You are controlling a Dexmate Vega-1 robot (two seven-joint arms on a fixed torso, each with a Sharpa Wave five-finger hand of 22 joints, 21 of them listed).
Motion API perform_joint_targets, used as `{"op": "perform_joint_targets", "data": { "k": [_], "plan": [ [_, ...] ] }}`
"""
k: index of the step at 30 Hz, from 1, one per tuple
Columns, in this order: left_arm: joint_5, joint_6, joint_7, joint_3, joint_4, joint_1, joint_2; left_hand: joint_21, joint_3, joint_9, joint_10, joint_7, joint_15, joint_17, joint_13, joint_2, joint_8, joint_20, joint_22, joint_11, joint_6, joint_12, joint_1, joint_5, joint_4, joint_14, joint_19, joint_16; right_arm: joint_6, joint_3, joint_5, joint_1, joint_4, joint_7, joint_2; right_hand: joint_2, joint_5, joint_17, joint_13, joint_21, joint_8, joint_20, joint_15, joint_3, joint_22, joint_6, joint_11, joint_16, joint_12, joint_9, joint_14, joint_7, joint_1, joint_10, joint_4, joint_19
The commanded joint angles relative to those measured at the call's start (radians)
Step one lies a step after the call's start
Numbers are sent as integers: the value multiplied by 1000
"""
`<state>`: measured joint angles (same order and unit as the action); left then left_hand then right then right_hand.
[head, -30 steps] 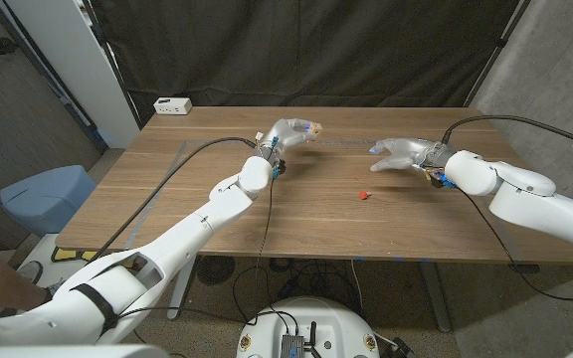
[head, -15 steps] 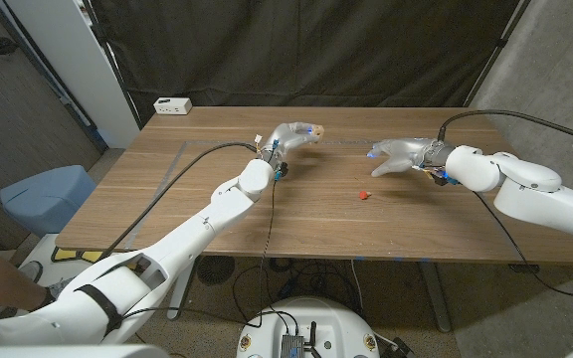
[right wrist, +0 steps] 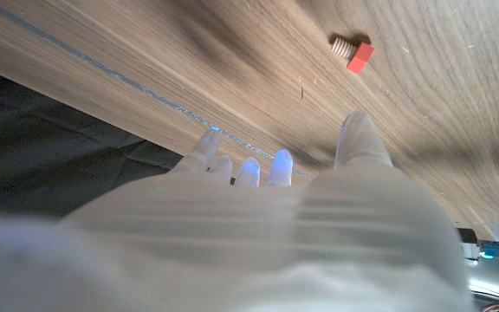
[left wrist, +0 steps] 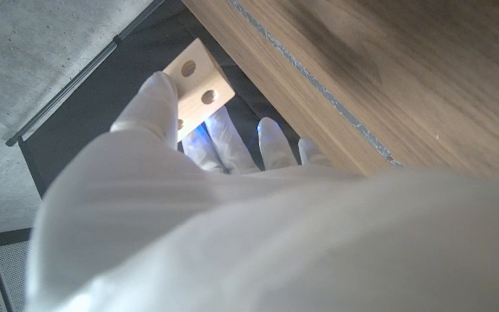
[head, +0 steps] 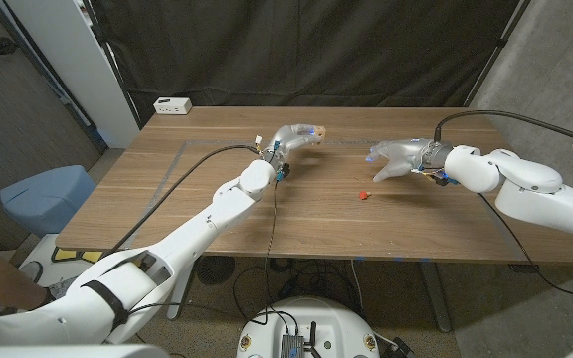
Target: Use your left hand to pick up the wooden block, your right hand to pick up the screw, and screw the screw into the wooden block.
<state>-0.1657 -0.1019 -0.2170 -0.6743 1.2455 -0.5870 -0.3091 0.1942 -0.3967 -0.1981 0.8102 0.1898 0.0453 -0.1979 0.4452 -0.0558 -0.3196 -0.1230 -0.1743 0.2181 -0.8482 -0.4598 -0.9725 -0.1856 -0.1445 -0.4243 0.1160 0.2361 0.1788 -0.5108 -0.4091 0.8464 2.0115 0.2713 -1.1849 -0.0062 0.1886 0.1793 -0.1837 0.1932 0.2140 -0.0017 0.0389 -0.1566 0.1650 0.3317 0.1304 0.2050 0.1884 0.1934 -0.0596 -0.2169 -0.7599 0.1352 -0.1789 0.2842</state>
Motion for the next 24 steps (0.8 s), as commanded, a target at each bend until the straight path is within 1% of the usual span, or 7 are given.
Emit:
{"op": "perform_joint_targets", "data": {
  "k": [1, 7, 12, 17, 19, 24],
  "plan": [
    [-68, -30, 60, 4, -98, 41, 46, -2, 6, -4, -3, -1, 53, -4, 5, 9, 3, -6, -6, 0, 8, 6, 1, -7, 2, 3, -13, -7, -20, -12, -102, -15, 3, 59, 12, -8, 7, 5, -5, 0, -1, 7, 9, -11, 2, -5, 5, -2, -2, 3, -9, -3, -18, -6, -3, 8],
    [-79, -46, 82, -3, -135, 58, 58, -2, 9, -4, -4, -3, 54, -3, 6, 6, 4, -6, -6, 0, 9, 8, 3, -6, 1, 5, -15, -8, -37, -20, -142, -27, -1, 82, 22, -16, 9, 6, -6, -1, -1, 13, 7, -14, 2, -7, 6, -2, -3, 4, -9, -3, -31, -11, -4, 10],
    [-84, -49, 90, -8, -155, 69, 67, -2, 11, -5, -6, -3, 52, -3, 7, 6, 5, -7, -6, 0, 8, 10, 4, -6, 2, 6, -17, -9, -61, -26, -173, -35, -5, 97, 26, -22, 12, 7, -7, -3, -2, 17, 4, -19, 2, -14, -3, -4, -5, 6, -7, -3, -45, -19, -4, 9],
    [-85, -34, 89, -12, -157, 75, 70, -1, 13, -5, -6, -6, 51, -3, 8, 8, 5, -8, -6, 0, 8, 11, 6, -6, 3, 6, -17, -9, -92, -35, -213, -43, -13, 105, 31, -28, 15, 8, -7, -3, -1, 18, 3, -23, 2, -16, -4, -5, -7, 8, -5, -3, -59, -30, -3, 9],
    [-90, -43, 97, -12, -168, 78, 73, -1, 13, -5, -6, -7, 51, -3, 8, 10, 6, -8, -6, 0, 8, 12, 6, -6, 3, 7, -17, -9, -110, -37, -224, -44, -21, 101, 35, -30, 15, 9, -8, -4, 1, 18, 5, -25, 2, -15, -4, -5, -7, 9, -5, -3, -63, -31, -3, 9],
    [-94, -44, 103, -13, -176, 83, 73, -1, 14, -5, -6, -8, 50, -3, 9, 12, 6, -8, -6, 0, 9, 13, 7, -6, 4, 7, -18, -9, -148, -46, -253, -56, -44, 101, 50, -33, 17, 9, -8, -4, 2, 18, 6, -28, 2, -15, 2, -4, -8, 11, -6, -3, -72, -36, -3, 10]
  ]
}}
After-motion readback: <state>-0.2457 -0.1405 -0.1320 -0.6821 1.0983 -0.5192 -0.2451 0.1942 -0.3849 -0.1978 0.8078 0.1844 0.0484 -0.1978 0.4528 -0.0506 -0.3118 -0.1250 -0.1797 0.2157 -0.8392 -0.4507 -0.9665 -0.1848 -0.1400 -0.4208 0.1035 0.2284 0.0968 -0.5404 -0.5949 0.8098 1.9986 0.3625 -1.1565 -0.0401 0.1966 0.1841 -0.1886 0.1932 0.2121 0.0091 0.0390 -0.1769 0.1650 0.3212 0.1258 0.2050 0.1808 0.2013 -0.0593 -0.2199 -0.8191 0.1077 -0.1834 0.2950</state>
